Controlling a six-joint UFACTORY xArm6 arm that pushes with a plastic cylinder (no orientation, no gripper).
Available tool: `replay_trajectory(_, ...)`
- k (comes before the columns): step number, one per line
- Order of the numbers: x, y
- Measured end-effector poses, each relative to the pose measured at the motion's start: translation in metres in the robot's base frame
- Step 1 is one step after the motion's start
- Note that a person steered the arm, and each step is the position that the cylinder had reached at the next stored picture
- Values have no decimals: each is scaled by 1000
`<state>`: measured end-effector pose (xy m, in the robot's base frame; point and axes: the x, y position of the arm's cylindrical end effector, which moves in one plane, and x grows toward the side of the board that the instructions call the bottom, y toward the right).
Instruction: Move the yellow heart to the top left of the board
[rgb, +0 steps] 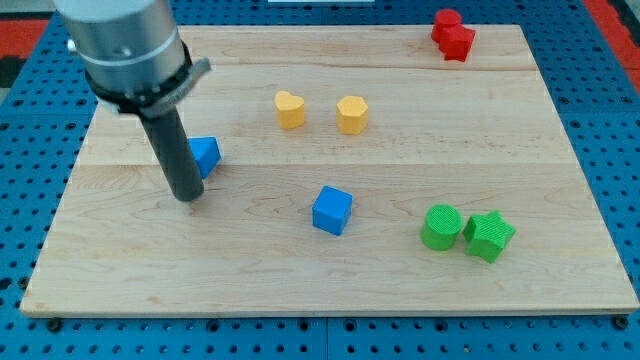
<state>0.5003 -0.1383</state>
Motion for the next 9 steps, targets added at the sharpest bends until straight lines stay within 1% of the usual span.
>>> replay_trajectory(1,-19,10)
replay_trajectory(2,-47,17)
replay_trajectory(3,-78,-2)
replay_trajectory(4,-111,-36)
replay_trajectory(5,-118,-30)
replay_trajectory(6,-83,96)
replay_trajectory(7,-64,210)
replay_trajectory(8,1,242)
replay_trajectory(9,23,192)
